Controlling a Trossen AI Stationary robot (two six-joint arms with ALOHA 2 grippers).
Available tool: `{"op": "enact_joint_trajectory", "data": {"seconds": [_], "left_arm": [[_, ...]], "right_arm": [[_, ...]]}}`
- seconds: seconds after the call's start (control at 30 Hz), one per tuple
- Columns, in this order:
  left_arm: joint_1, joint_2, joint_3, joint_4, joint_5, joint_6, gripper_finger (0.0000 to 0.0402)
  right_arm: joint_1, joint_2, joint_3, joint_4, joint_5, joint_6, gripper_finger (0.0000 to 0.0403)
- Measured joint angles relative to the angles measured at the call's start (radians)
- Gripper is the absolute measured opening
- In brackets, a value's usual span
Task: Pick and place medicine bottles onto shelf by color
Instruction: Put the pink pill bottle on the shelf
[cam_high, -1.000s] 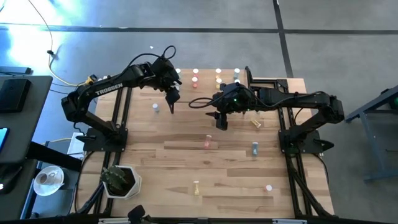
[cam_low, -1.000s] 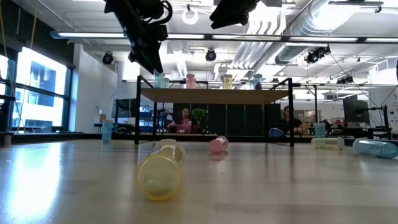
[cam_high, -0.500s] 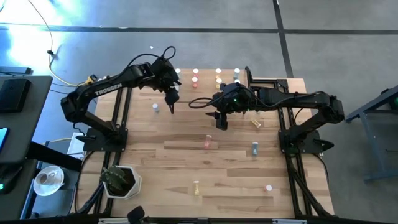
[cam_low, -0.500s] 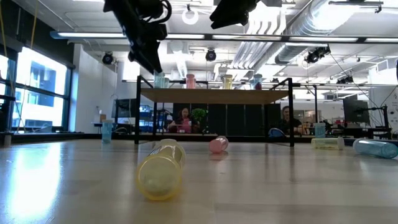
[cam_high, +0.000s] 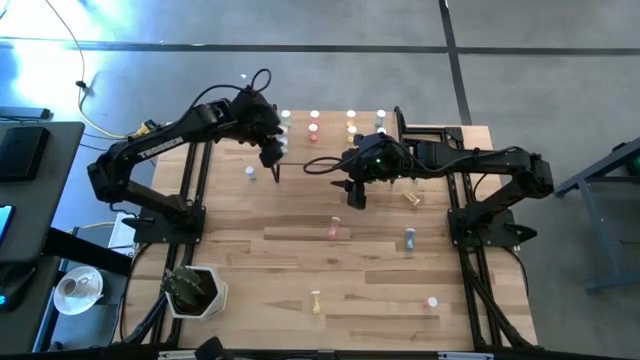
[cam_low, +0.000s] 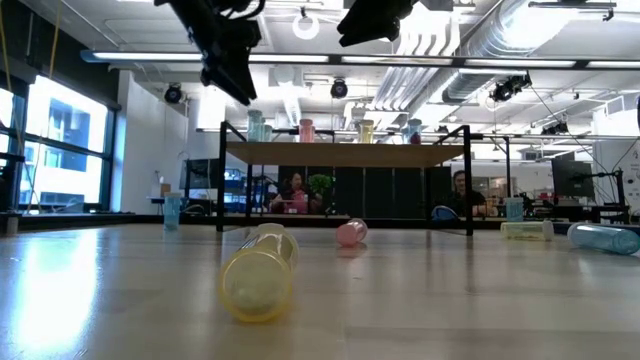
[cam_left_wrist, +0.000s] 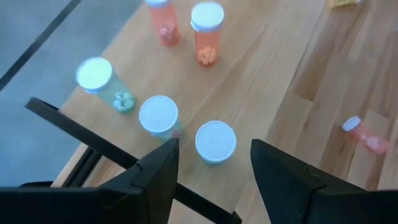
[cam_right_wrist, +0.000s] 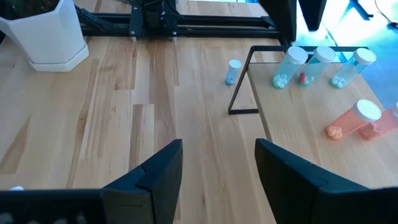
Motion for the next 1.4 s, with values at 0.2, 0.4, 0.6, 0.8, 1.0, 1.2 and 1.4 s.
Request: {"op": "enact_joint_trajectory", "data": {"seconds": [0.2,0.4,0.6,0.8,1.0,1.2,1.4], "left_arm": [[-0.001,-0.069,0.0,-0.009,0.0,-0.026,0.0186],[-0.053,-0.127,0.0,-0.063,0.0,-0.046,0.0186],[-0.146,-0.163,-0.023,-0.056,0.031,-0.008,0.0186],[-0.203,-0.213,-0.148,0.068,0.118,-0.053,0.0182],[-0.26,-0.235,-0.247,0.169,0.12,-0.107,0.018],[-0.332,-0.235,-0.308,0.278,0.119,-0.134,0.018],[-0.391,-0.235,-0.322,0.298,0.116,-0.184,0.018]], "right_arm": [[0.0,-0.001,0.0,-0.017,0.0,0.026,0.0193],[0.001,-0.05,0.0,-0.12,0.0,0.099,0.0193],[0.002,-0.1,0.0,-0.247,0.0,0.121,0.0193],[0.014,-0.109,-0.063,-0.337,0.015,0.19,0.0193],[0.073,-0.144,-0.208,-0.361,0.011,0.337,0.0193],[0.197,-0.217,-0.345,-0.355,0.014,0.536,0.0193],[0.366,-0.3,-0.455,-0.348,0.088,0.747,0.0193]]}}
